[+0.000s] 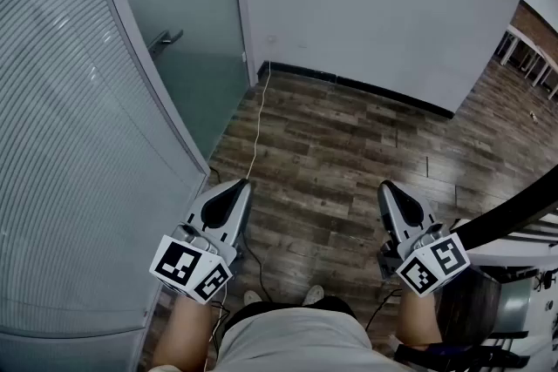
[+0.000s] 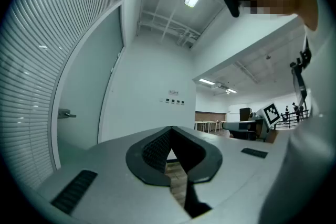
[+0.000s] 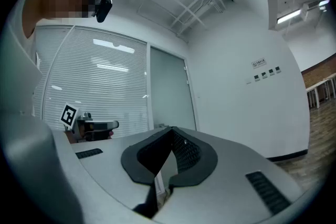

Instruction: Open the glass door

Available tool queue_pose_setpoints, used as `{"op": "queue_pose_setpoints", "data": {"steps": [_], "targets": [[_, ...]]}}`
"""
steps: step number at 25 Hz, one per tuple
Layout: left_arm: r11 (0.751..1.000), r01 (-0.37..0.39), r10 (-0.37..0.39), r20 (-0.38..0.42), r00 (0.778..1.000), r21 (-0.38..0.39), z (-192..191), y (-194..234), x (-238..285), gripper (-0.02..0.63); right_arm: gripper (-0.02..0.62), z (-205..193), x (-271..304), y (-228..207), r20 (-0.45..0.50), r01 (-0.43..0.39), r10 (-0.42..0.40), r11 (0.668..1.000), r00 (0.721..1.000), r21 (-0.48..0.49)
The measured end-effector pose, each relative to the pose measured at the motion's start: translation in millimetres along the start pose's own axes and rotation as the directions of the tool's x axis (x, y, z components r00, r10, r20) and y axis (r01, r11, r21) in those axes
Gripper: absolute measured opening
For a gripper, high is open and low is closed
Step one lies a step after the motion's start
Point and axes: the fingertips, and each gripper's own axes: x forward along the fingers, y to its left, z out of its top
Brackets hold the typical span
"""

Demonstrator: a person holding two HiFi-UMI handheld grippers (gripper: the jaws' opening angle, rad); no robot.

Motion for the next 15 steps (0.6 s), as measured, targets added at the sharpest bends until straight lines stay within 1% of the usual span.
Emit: {"op": "queue_pose_setpoints", "data": {"steps": [3, 6, 8, 11, 15], "targets": [[1.000, -0.009, 0.009, 0.011, 1.000, -0.023, -1.9, -17.8, 9.9, 0.000, 0.002, -1.3, -12.9, -16.5, -0.015, -0.012, 0.012, 1.000, 1.000, -0.023], [0.999, -0.029, 0.029, 0.009, 1.000, -0.019, -2.7, -31.9, 21.0, 0.000, 0.002, -6.2, -18.7, -28.5, -0.047, -0.034, 0.031, 0.997, 0.998, -0.075], [0.999, -0.036, 0.036, 0.003, 0.999, -0.008, -6.8, -42.3, 27.4, 0.000, 0.002, -14.0, -22.0, -36.2, -0.061, -0.059, 0.056, 0.997, 0.997, -0.055], [0.999, -0.048, 0.048, 0.000, 0.999, -0.005, -13.0, -49.7, 34.7, 0.000, 0.002, -22.9, -24.8, -48.1, -0.072, -0.076, 0.075, 0.997, 0.995, -0.019], [0.998, -0.060, 0.060, 0.003, 0.998, 0.007, -13.7, -46.8, 48.9, 0.000, 0.002, -20.6, -19.1, -61.9, -0.061, -0.090, 0.088, 0.996, 0.994, -0.019]]}}
